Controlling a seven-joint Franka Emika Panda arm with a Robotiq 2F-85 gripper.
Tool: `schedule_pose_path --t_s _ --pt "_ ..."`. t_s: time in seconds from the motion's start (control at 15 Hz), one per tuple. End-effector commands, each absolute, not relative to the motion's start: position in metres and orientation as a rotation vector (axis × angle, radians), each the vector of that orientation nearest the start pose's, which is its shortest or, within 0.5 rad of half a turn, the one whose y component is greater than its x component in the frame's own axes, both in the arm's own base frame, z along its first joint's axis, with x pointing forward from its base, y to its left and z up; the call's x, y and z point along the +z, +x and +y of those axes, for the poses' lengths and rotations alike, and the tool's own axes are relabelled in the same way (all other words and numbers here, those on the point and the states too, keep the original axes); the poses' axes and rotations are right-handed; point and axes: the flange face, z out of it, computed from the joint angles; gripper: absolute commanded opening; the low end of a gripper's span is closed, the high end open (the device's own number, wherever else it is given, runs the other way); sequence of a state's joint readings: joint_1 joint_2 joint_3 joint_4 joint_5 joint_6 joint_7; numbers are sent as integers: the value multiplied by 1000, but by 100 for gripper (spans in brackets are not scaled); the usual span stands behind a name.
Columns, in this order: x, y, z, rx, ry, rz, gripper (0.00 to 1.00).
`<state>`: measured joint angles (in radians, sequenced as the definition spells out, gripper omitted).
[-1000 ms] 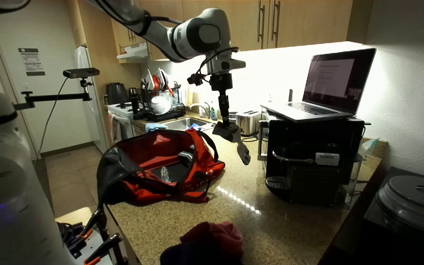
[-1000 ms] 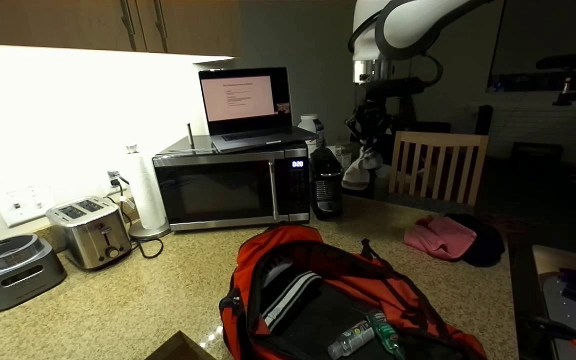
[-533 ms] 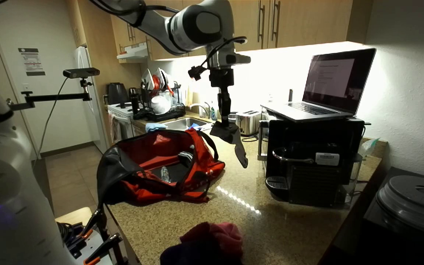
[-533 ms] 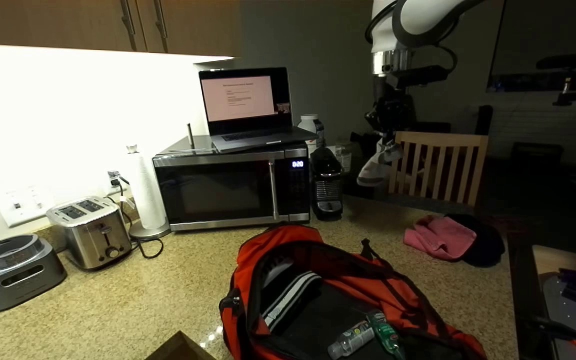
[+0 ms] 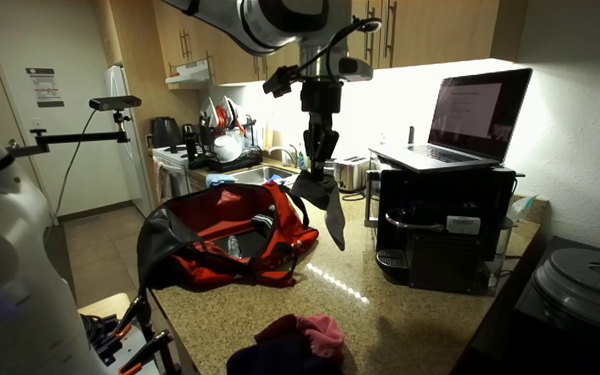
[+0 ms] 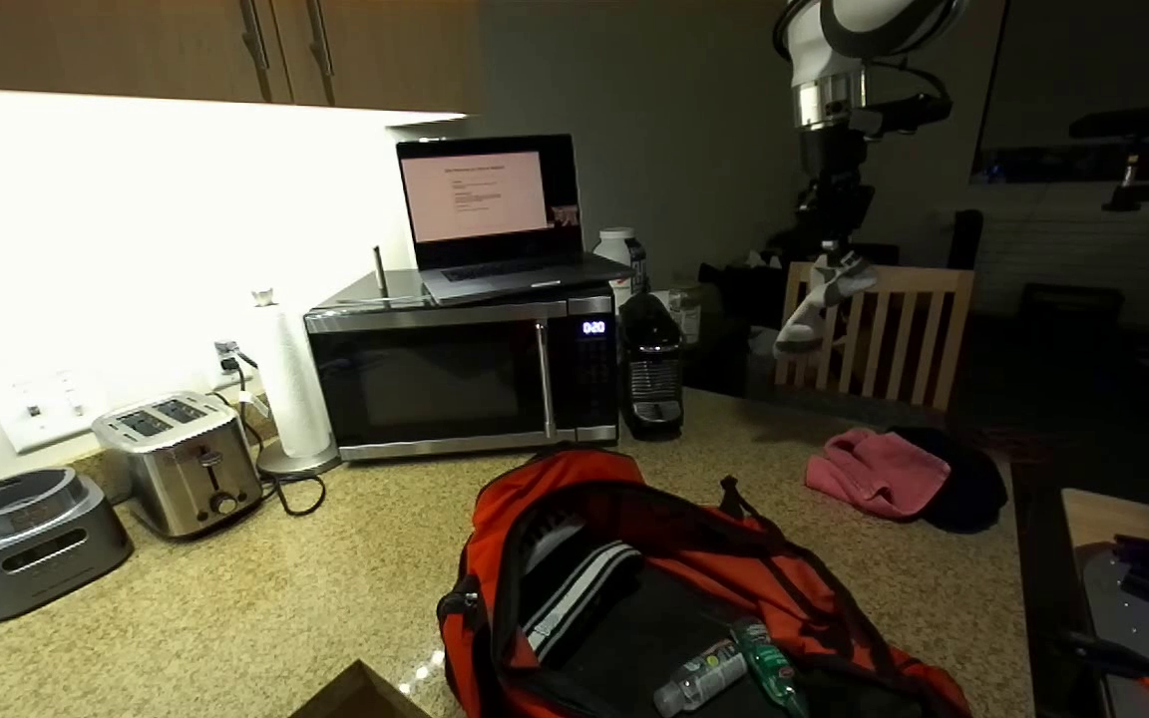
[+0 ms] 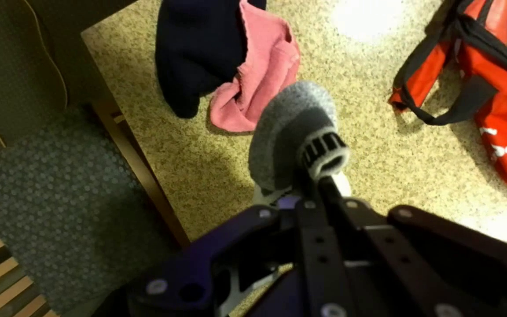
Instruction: Remove the sock from the bag
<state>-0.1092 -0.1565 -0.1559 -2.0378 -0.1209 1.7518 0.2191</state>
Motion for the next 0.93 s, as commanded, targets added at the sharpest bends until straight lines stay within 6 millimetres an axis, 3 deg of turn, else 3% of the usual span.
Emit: schedule_pose_path --t_s 0.0,0.33,0.87 --pt "510 460 -173 289 -3161 564 3" --pt "492 458 -204 334 -3168 407 3" --pt "448 464 -227 438 -3139 256 3"
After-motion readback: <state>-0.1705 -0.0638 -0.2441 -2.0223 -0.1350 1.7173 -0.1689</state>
